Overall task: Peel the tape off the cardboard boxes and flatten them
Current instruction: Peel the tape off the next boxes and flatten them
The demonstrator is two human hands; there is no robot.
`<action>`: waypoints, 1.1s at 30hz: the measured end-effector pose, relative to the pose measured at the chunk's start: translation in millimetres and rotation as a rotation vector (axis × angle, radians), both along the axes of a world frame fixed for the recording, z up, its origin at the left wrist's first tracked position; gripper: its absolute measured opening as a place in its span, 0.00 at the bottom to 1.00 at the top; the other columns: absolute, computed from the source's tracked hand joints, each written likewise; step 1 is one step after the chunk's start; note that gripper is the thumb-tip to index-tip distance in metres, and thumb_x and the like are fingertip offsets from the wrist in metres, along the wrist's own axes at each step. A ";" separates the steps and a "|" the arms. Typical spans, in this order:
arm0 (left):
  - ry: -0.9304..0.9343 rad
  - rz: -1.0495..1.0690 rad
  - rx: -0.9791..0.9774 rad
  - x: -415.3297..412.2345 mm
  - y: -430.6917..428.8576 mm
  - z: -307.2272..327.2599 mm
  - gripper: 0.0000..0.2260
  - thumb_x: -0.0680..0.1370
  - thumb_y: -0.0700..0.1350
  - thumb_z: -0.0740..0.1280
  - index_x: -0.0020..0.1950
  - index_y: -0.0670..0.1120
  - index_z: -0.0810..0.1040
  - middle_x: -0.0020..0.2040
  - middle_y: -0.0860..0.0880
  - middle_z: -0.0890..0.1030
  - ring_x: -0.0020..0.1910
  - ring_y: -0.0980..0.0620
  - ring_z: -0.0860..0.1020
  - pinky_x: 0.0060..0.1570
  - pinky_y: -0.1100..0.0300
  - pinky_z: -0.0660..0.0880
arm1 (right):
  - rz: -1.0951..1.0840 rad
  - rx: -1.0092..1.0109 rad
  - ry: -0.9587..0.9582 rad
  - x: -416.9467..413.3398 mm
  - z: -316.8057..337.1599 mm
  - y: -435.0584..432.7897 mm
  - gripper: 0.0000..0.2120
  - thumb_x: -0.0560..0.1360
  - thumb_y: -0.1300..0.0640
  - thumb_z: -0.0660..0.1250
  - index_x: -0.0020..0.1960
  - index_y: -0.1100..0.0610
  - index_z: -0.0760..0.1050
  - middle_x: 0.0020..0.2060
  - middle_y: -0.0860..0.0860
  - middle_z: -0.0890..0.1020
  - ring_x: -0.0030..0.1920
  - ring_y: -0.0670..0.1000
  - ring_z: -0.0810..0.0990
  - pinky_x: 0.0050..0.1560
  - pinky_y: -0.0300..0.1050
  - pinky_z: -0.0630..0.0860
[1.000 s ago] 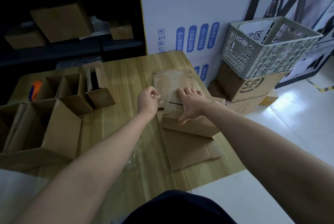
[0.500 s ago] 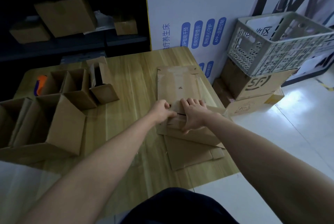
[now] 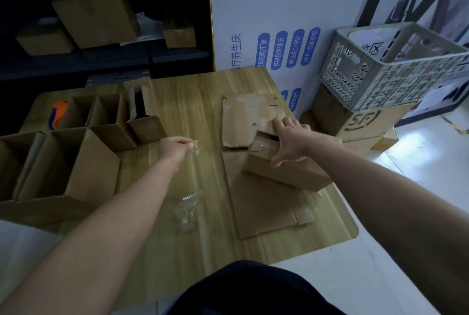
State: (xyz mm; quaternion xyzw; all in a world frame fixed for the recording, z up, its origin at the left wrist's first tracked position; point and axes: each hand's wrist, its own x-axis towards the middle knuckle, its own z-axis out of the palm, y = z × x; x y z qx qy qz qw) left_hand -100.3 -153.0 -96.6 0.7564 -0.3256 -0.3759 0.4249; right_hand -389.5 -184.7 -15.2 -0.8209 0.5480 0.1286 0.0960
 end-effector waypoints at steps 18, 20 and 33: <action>-0.395 -0.519 0.400 7.7 93.1 -79.7 0.08 0.77 0.38 0.66 0.53 0.43 0.83 0.54 0.46 0.82 0.52 0.49 0.79 0.50 0.63 0.72 | 0.191 -0.129 -0.005 66.9 15.9 3.1 0.57 0.56 0.34 0.73 0.74 0.55 0.50 0.66 0.56 0.64 0.65 0.59 0.63 0.64 0.57 0.63; -0.394 -0.568 0.410 13.8 90.4 -74.8 0.08 0.78 0.39 0.63 0.51 0.45 0.82 0.55 0.47 0.82 0.52 0.50 0.79 0.49 0.63 0.71 | 0.207 -0.119 -0.010 72.6 14.3 5.2 0.56 0.57 0.34 0.73 0.74 0.55 0.49 0.66 0.56 0.64 0.65 0.59 0.63 0.64 0.56 0.63; 0.216 -0.366 0.010 -11.3 49.7 16.3 0.37 0.68 0.68 0.65 0.71 0.49 0.66 0.65 0.52 0.73 0.60 0.53 0.74 0.56 0.51 0.76 | 0.334 0.010 -0.049 95.0 -8.2 4.9 0.61 0.57 0.33 0.74 0.77 0.52 0.43 0.72 0.54 0.59 0.72 0.57 0.56 0.73 0.58 0.50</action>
